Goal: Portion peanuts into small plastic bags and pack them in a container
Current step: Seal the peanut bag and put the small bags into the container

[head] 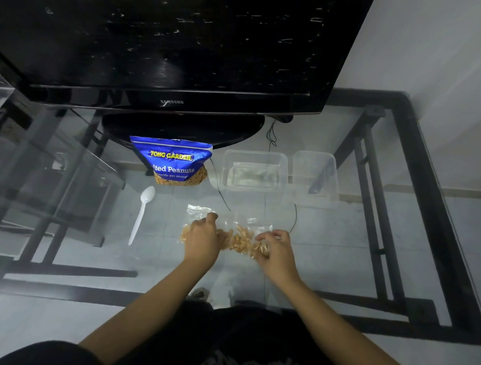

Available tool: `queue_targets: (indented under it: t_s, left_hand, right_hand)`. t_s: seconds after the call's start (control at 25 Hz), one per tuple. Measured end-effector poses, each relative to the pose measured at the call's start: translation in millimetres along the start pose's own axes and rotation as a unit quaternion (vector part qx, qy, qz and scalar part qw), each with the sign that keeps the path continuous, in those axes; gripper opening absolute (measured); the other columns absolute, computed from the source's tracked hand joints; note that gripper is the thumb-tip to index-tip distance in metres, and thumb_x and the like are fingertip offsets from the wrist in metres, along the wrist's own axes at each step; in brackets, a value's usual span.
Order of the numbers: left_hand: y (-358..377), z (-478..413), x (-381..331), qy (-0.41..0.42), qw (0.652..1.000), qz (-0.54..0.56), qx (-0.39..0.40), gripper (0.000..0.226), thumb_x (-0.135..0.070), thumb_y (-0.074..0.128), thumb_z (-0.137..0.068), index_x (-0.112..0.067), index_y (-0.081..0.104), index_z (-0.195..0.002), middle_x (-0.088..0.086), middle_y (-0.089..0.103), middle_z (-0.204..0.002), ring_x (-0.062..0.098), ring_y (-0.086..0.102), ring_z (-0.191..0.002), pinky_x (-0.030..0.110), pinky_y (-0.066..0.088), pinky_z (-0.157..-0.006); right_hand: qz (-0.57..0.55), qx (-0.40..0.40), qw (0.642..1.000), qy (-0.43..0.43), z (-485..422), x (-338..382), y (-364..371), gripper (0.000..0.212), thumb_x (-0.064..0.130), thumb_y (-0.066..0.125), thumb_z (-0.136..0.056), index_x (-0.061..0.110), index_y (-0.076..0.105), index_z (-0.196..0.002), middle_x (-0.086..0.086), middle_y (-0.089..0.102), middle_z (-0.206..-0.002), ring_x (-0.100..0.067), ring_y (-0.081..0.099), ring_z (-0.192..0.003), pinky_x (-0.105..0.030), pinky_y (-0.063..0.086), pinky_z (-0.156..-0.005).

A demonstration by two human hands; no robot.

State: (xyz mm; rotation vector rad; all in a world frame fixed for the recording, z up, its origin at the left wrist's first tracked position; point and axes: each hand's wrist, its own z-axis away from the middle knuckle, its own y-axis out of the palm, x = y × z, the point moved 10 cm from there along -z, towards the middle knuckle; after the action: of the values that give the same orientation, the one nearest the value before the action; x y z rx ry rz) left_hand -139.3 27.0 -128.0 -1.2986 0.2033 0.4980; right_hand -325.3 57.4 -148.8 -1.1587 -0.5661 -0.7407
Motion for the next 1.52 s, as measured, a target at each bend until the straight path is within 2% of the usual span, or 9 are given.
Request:
queue_targets:
  t_s: [0.2, 0.36, 0.52, 0.72, 0.92, 1.08, 1.24, 1.4, 1.52]
  left_hand:
    - [22.6, 1.2, -18.8, -0.056, 0.992, 0.105, 0.035, 0.047, -0.006, 0.051, -0.084, -0.004, 0.045, -0.131, 0.018, 0.07, -0.087, 0.031, 0.065, -0.084, 0.035, 0.051, -0.071]
    - [37.3, 6.4, -25.4, -0.101, 0.971, 0.208, 0.059, 0.026, -0.02, 0.051, -0.088, -0.004, 0.062, -0.106, 0.013, 0.07, -0.094, 0.027, 0.064, -0.089, 0.031, 0.05, -0.078]
    - [44.5, 9.1, -39.0, -0.041, 0.968, 0.226, 0.101, 0.021, -0.032, 0.064, -0.083, -0.014, 0.056, -0.087, 0.006, 0.066, -0.077, 0.021, 0.064, -0.068, 0.026, 0.048, -0.059]
    - [27.0, 4.7, -55.6, -0.015, 0.893, 0.427, 0.139, 0.006, -0.009, 0.063, -0.086, -0.013, 0.063, -0.09, 0.001, 0.063, -0.071, 0.01, 0.057, -0.059, 0.024, 0.047, -0.056]
    - [-24.3, -52.8, -78.0, -0.027, 0.858, 0.506, 0.08, 0.009, -0.007, 0.056, -0.09, -0.015, 0.06, -0.088, 0.007, 0.063, -0.08, 0.021, 0.061, -0.072, 0.033, 0.053, -0.063]
    - [-35.8, -97.2, -76.9, -0.074, 0.913, 0.401, 0.023, 0.01, -0.008, 0.051, -0.089, -0.013, 0.059, -0.091, 0.01, 0.065, -0.09, 0.019, 0.063, -0.072, 0.023, 0.051, -0.052]
    - [-18.9, -120.2, -72.0, -0.103, 0.95, 0.296, 0.016, 0.018, -0.005, 0.048, -0.088, -0.009, 0.059, -0.101, 0.011, 0.064, -0.099, 0.017, 0.057, -0.077, 0.017, 0.043, -0.051]
    - [-9.7, -129.7, -65.8, -0.102, 0.966, 0.239, 0.017, 0.018, -0.008, 0.049, -0.089, -0.007, 0.058, -0.105, 0.015, 0.066, -0.101, 0.023, 0.06, -0.079, 0.027, 0.05, -0.064]
    - [-15.2, -133.4, -74.9, -0.054, 0.996, 0.068, 0.008, 0.021, -0.014, 0.047, -0.094, -0.001, 0.056, -0.108, 0.019, 0.065, -0.1, 0.032, 0.063, -0.089, 0.034, 0.049, -0.072]
  right_hand:
    - [-0.068, -0.032, 0.996, 0.055, -0.2, -11.6, -12.0, 0.029, 0.007, 0.067, -0.081, 0.015, 0.062, -0.108, -0.004, 0.042, -0.117, -0.012, 0.054, -0.088, -0.01, 0.041, -0.078]
    - [-0.082, -0.052, 0.994, 0.058, 5.5, -23.3, -21.8, 0.031, 0.007, 0.067, -0.082, 0.013, 0.061, -0.112, -0.002, 0.044, -0.116, -0.011, 0.053, -0.095, -0.014, 0.043, -0.079]
    - [-0.119, -0.038, 0.991, 0.045, 8.6, -23.2, -18.5, 0.028, 0.007, 0.065, -0.083, 0.013, 0.063, -0.11, 0.003, 0.046, -0.114, -0.011, 0.053, -0.103, -0.004, 0.045, -0.071]
    - [-0.257, -0.064, 0.964, -0.001, 7.8, 1.3, -35.1, 0.033, 0.0, 0.063, -0.082, 0.03, 0.059, -0.095, 0.009, 0.054, -0.111, -0.013, 0.063, -0.1, -0.019, 0.054, -0.079]
    - [-0.336, -0.074, 0.939, 0.009, -57.4, 45.1, -69.5, 0.035, 0.006, 0.065, -0.083, 0.025, 0.057, -0.113, 0.003, 0.054, -0.125, -0.017, 0.066, -0.092, -0.034, 0.058, -0.077]
    - [-0.256, -0.067, 0.963, 0.047, -111.5, 62.1, -76.2, 0.04, 0.011, 0.063, -0.085, 0.015, 0.054, -0.124, -0.003, 0.051, -0.131, -0.017, 0.063, -0.093, -0.024, 0.054, -0.076]
    - [-0.125, -0.039, 0.986, 0.105, -141.6, 49.4, -59.1, 0.042, 0.009, 0.056, -0.088, 0.005, 0.05, -0.13, -0.011, 0.046, -0.138, -0.023, 0.052, -0.119, -0.02, 0.039, -0.093]
    - [-0.019, -0.013, 0.994, 0.109, -149.4, 45.0, -49.8, 0.043, 0.011, 0.054, -0.089, 0.001, 0.049, -0.13, -0.017, 0.045, -0.137, -0.03, 0.049, -0.122, -0.022, 0.031, -0.1]
    - [0.14, -0.006, 0.987, 0.077, -150.5, 50.8, -50.2, 0.043, 0.012, 0.054, -0.089, 0.002, 0.047, -0.13, -0.016, 0.042, -0.135, -0.031, 0.052, -0.114, -0.03, 0.041, -0.093]
